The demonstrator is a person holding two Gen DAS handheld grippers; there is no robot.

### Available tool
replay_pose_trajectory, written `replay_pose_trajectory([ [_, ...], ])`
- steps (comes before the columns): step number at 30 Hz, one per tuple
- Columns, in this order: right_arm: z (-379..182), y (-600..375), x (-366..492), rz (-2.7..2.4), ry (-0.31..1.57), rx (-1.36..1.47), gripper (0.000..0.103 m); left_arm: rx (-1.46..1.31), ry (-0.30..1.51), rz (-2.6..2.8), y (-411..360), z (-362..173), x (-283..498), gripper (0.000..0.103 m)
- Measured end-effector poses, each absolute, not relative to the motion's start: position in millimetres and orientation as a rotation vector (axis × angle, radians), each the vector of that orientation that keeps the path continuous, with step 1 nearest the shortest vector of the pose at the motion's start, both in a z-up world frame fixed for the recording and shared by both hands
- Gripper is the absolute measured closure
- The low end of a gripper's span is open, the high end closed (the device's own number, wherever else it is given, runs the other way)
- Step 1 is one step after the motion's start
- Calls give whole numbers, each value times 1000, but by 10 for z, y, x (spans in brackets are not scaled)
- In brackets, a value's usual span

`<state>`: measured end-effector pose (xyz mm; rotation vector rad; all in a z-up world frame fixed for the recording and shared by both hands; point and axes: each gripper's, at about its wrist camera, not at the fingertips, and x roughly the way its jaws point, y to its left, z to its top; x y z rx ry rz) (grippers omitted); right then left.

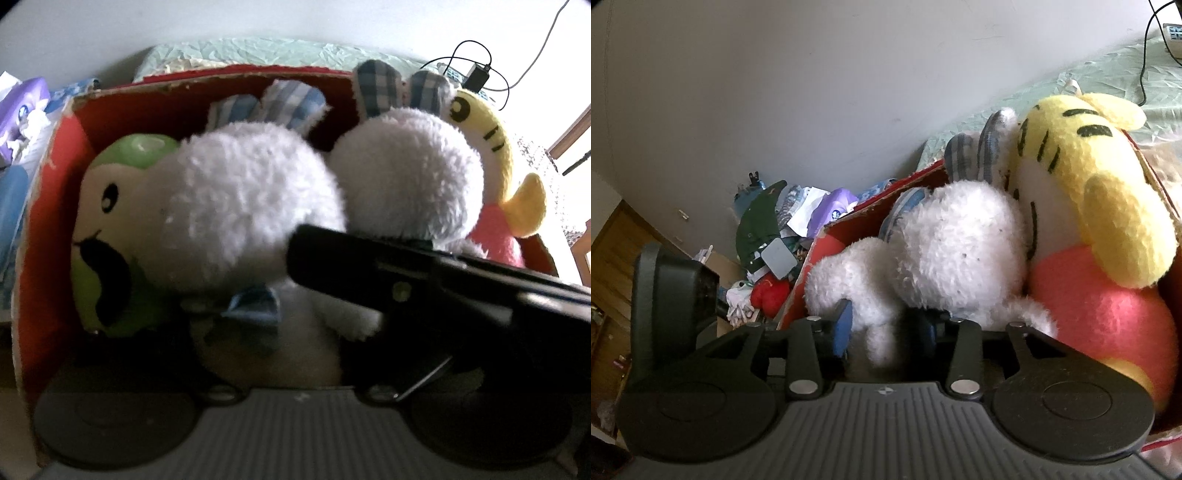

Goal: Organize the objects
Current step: 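Open the right gripper to release the pink bunny and withdraw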

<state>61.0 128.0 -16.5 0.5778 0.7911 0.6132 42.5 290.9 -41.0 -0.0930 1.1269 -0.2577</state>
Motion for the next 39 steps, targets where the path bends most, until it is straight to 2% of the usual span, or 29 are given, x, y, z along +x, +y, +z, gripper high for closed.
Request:
replay_pose_trajectory([
  [4,-155,1307,608,635,783,575,44,-104,1122,-265,2916,-426,430,0],
  [6,-148,1325,603,637,780,571,42,-109,1121,-272,2917,-432,434,0],
  [17,22,1255,492,635,772,565,45,-91,1117,-217,2905,-326,359,2],
  [31,303,699,-50,452,677,481,43,15,962,-3,2764,259,-249,2],
  [39,365,184,-343,263,669,387,43,88,951,-9,2129,341,-432,0],
])
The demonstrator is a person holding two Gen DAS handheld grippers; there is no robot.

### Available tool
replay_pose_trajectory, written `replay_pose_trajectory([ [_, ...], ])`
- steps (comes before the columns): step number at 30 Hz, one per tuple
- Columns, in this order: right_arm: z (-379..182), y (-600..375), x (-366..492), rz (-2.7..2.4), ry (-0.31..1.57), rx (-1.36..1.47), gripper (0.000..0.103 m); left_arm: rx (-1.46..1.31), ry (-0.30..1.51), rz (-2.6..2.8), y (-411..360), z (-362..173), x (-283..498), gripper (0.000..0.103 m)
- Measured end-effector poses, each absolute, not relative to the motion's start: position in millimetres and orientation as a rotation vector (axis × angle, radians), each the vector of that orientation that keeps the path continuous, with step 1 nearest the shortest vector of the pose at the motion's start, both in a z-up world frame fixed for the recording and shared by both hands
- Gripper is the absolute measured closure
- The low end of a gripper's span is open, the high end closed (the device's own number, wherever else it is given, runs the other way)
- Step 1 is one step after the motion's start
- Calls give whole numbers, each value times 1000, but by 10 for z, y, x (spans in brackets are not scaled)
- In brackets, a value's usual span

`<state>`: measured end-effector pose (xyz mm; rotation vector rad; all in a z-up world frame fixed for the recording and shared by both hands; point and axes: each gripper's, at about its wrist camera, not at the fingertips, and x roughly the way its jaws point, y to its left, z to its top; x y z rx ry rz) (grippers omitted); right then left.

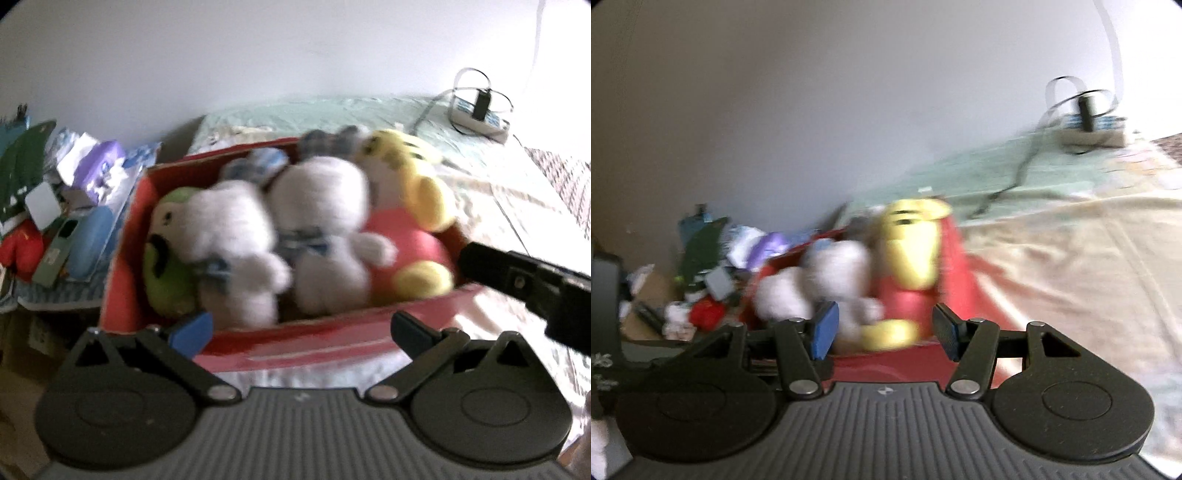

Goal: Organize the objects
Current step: 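Open the right gripper to release the pink bunny and withdraw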

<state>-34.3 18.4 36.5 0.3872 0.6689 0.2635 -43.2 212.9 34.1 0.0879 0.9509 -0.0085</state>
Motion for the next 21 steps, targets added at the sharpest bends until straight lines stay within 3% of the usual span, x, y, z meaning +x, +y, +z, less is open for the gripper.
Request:
replay_pose_trajectory([
  [11,216,-449,-649,58,755,280,41,145,995,-31,1271,208,-617,0],
  [21,178,-391,-657,155,801,245,41,102,1020,106,1329,167,-760,0],
])
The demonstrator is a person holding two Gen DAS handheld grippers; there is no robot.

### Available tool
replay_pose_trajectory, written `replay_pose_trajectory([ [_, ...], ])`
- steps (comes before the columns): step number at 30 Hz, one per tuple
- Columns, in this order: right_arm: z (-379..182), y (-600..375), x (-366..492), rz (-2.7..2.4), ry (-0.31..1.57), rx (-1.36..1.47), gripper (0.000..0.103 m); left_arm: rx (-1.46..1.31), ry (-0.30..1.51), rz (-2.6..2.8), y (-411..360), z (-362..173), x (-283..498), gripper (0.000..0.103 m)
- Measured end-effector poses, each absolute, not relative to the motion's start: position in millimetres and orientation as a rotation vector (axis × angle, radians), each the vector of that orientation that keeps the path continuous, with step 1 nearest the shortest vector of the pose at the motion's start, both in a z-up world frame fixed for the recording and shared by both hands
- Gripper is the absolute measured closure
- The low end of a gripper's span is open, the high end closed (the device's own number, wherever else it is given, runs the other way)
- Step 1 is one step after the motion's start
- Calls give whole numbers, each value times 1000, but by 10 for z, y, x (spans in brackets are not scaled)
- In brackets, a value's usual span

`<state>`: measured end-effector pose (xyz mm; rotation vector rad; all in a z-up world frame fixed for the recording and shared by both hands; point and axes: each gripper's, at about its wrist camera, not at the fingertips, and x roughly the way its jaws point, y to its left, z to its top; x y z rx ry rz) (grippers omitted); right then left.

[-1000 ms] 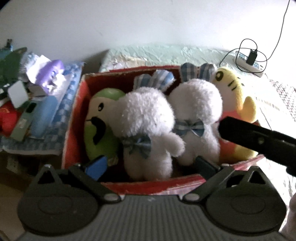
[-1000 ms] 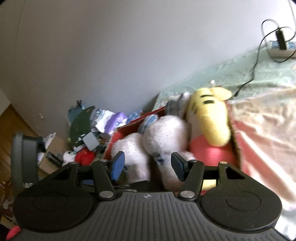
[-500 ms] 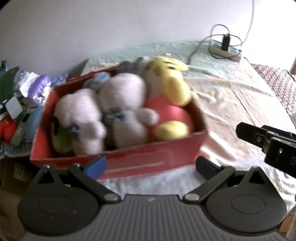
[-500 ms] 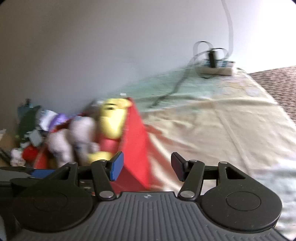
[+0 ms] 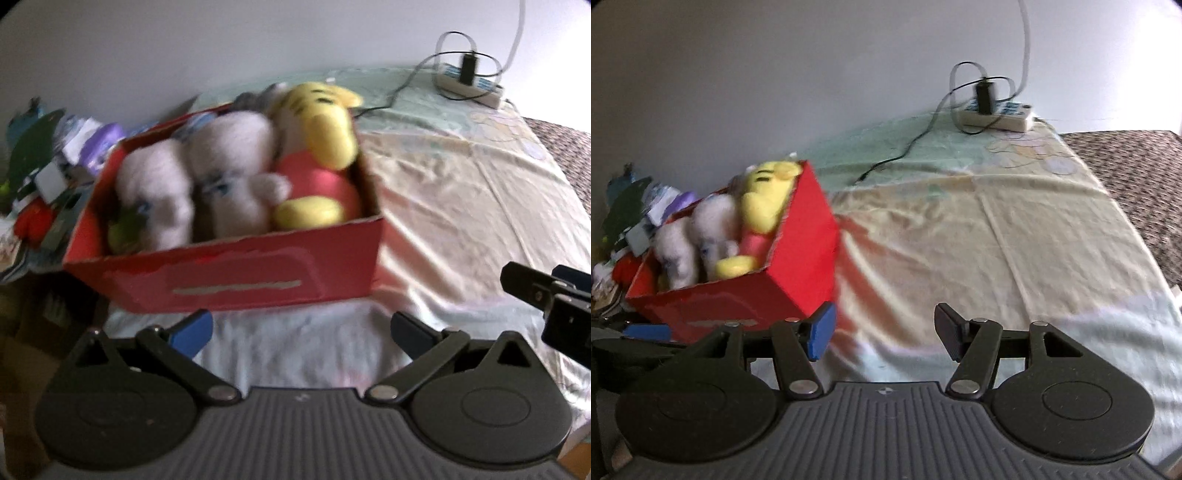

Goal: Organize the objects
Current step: 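Open the right gripper to release the pink bunny and withdraw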

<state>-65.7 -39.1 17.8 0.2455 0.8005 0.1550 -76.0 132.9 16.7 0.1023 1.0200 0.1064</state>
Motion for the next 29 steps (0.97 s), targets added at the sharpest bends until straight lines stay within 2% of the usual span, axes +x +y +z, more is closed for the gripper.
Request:
replay_pose_trajectory([
  [10,404,347,-466,259,791,210,40,54,977,183,1993,353,-832,0],
  [21,496,871,-206,202,771,169,39,40,944,129,2628,425,-544,1],
  [24,511,937,-174,178,764,171,39,42,936,94,2702,427,-462,5],
  [26,521,960,-147,158,762,176,39,50,925,85,2740,427,-397,14],
  [29,529,970,-103,131,754,187,39,63,909,76,2778,426,-300,17],
])
